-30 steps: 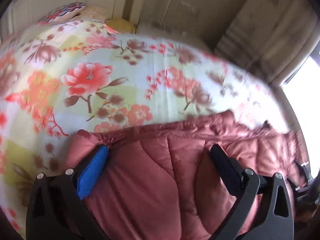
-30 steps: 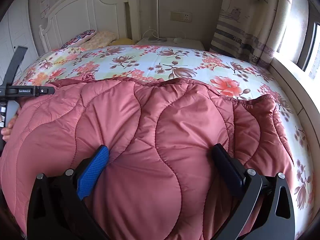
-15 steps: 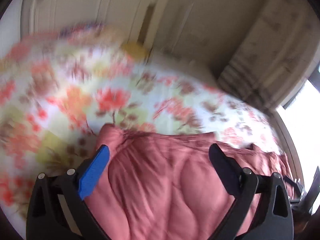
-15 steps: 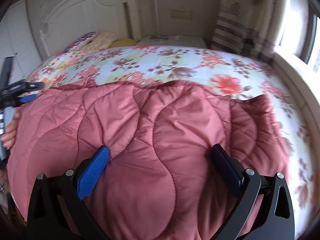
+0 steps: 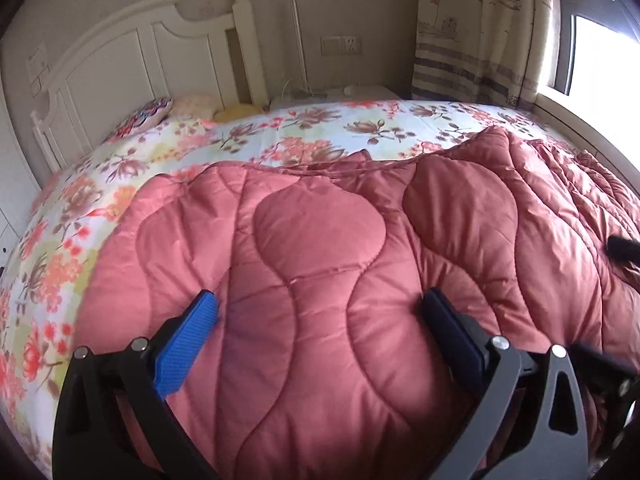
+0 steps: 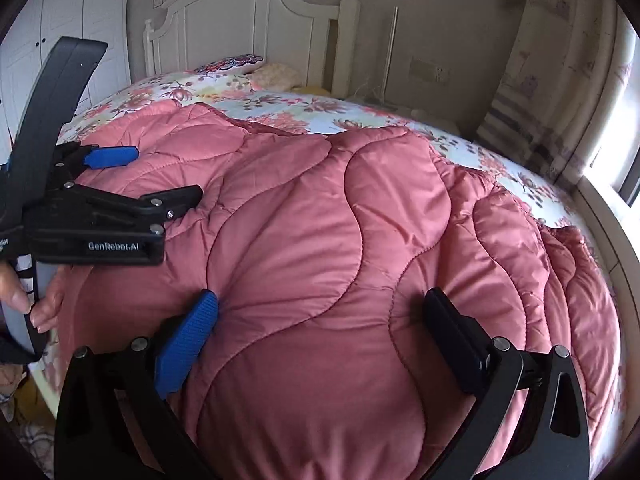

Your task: Fold large clothes

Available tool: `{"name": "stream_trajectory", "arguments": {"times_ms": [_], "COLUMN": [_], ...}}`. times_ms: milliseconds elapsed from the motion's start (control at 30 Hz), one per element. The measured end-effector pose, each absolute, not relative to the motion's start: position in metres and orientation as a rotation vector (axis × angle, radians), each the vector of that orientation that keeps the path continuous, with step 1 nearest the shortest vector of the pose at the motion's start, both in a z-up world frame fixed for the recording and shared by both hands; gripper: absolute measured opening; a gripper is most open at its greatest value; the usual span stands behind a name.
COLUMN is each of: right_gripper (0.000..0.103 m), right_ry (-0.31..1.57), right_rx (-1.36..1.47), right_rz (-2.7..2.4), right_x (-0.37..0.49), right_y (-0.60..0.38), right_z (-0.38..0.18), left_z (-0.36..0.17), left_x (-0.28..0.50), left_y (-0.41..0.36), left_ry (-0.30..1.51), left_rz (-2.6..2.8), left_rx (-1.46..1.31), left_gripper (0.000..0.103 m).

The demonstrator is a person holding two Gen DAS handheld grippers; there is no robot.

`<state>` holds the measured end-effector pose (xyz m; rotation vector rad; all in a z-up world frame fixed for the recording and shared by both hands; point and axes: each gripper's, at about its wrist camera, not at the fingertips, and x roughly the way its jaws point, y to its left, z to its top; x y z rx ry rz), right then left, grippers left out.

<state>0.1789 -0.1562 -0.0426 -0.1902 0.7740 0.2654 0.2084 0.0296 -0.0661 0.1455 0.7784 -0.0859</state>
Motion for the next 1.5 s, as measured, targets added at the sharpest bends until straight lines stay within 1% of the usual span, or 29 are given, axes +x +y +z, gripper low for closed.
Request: {"name": "stream_trajectory", "arguments": {"times_ms": [100, 167, 200, 267, 333, 433, 533, 667, 800, 933, 1033, 1100, 1167, 1200, 1300, 1367, 1433, 1467, 1500], "right_gripper": [0.098, 0.098, 0.098, 0.098, 0.098, 0.098, 0.098, 0.097, 0.089, 0.089, 0.089, 0.089, 0.091, 0.095, 0.094, 0.081, 0.054, 0.049, 0.042], "right_ry": [0.71, 0.694, 0.698, 0.768, 0.782, 0.723, 0.661, 0.729, 0.821, 0.832, 0.788, 0.717, 0.668, 0.65, 0.655, 0.648, 0.589, 0.575, 0.569], "right_rx": [-0.172, -0.138, -0.13, -0.115, -0.001, 0.059, 0.243, 0.501, 0.58, 0.63, 0.65, 0.727, 0.812, 0.838, 0.811, 0.849, 0.965, 0.999, 1.016], "right_rz": [0.242, 0.24, 0.222, 0.178, 0.226, 0.218, 0.297, 0.357, 0.365, 0.332, 0.282, 0.179, 0.098, 0.075, 0.094, 0.105, 0.122, 0.138, 0.147], "right_x": [0.159, 0.154, 0.152, 0.162, 0.164, 0.147, 0.114, 0.063, 0.031, 0.044, 0.058, 0.071, 0.081, 0.088, 0.113, 0.12, 0.12, 0.118, 0.114], "right_y": [-0.167, -0.184, -0.19, -0.206, -0.221, -0.234, -0.264, -0.305, -0.311, -0.309, -0.305, -0.309, -0.308, -0.303, -0.277, -0.275, -0.289, -0.295, -0.298], "right_z": [-0.022, -0.019, -0.022, -0.042, -0.051, -0.034, -0.019, -0.036, -0.066, -0.083, -0.082, -0.08, -0.077, -0.074, -0.069, -0.07, -0.074, -0.075, -0.076], "left_z": [-0.049, -0.046, -0.049, -0.06, -0.07, -0.072, -0.073, -0.074, -0.075, -0.075, -0.077, -0.078, -0.078, -0.078, -0.078, -0.078, -0.077, -0.076, -0.073], "left_x": [0.195, 0.193, 0.197, 0.206, 0.209, 0.209, 0.21, 0.208, 0.209, 0.209, 0.211, 0.212, 0.212, 0.212, 0.212, 0.212, 0.211, 0.211, 0.211], "left_y": [0.045, 0.059, 0.066, 0.077, 0.085, 0.079, 0.082, 0.079, 0.078, 0.078, 0.079, 0.081, 0.081, 0.081, 0.08, 0.081, 0.081, 0.08, 0.077], "left_ry": [0.753, 0.731, 0.742, 0.795, 0.773, 0.78, 0.784, 0.775, 0.773, 0.775, 0.785, 0.791, 0.793, 0.792, 0.791, 0.788, 0.784, 0.788, 0.807], "left_rz": [-0.068, -0.009, 0.027, 0.037, -0.01, 0.004, -0.002, -0.001, 0.003, -0.002, -0.014, -0.018, -0.018, -0.019, -0.017, -0.007, 0.005, 0.006, 0.013], "left_rx": [0.114, 0.124, 0.127, 0.092, 0.048, 0.106, 0.098, 0.094, 0.099, 0.095, 0.085, 0.079, 0.078, 0.079, 0.078, 0.075, 0.07, 0.072, 0.083], "left_gripper": [0.101, 0.101, 0.101, 0.101, 0.101, 0.101, 0.101, 0.101, 0.101, 0.101, 0.101, 0.101, 0.101, 0.101, 0.101, 0.101, 0.101, 0.101, 0.101]}}
